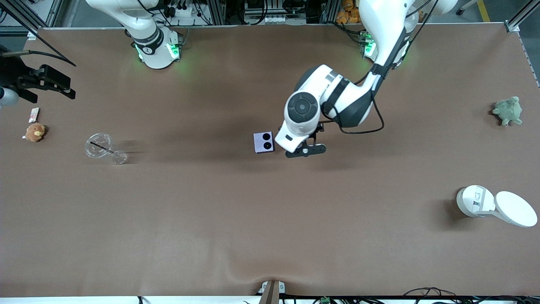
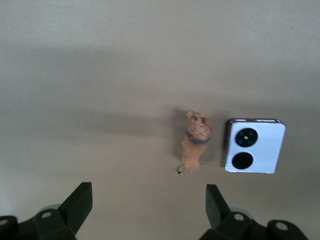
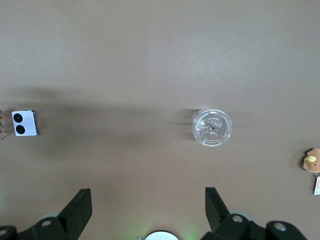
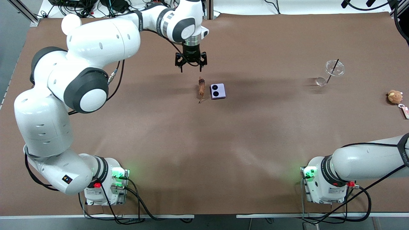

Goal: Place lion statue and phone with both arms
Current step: 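Move the left gripper toward the brown lion statue beside the phone, then lower the left gripper and close it on the lion statue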

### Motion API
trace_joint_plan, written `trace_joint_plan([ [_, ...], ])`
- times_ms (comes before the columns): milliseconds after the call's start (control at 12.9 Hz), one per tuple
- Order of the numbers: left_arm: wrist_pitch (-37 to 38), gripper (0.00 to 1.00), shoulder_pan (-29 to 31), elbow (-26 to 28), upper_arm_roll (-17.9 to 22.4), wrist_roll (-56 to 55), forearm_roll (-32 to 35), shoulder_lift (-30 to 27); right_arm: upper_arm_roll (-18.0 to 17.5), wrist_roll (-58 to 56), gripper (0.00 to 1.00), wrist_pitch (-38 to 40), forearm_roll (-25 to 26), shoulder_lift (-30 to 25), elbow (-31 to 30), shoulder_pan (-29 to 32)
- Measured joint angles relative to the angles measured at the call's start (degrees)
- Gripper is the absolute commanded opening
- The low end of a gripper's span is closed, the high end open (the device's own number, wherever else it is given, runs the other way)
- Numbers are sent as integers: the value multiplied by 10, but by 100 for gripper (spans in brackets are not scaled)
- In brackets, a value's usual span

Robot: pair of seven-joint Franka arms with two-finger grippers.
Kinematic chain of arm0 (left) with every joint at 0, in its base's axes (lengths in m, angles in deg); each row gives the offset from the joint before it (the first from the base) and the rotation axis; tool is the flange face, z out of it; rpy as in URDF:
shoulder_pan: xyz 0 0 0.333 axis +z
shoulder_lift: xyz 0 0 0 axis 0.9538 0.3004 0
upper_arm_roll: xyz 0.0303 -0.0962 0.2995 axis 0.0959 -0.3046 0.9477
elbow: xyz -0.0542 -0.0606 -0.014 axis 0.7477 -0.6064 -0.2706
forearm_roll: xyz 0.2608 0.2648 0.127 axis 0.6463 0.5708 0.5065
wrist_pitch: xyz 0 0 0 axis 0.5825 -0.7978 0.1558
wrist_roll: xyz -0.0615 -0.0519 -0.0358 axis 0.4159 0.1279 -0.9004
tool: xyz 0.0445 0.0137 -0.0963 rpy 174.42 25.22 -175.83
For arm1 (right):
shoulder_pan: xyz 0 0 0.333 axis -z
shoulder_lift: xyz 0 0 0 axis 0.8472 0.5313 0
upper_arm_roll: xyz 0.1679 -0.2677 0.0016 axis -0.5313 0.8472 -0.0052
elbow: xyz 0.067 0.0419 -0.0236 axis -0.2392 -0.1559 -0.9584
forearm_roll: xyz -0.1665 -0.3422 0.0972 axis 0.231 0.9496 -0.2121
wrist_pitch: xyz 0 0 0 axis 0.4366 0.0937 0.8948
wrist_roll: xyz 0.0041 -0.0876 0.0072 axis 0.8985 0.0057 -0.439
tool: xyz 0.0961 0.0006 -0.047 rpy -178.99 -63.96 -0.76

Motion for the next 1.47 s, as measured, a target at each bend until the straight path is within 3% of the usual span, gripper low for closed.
trace_joint_plan([
  [310, -75, 100, -59, 34, 0, -4, 43, 0, 0, 0, 100, 0, 0, 1, 0, 0],
  [1086, -139, 100, -57, 90, 6, 0, 57, 1, 0, 0, 100, 2, 0, 6, 0, 4],
  [1474, -210, 100, -54, 98, 9, 0, 67, 14, 0, 0, 100, 2, 0, 8, 0, 5],
])
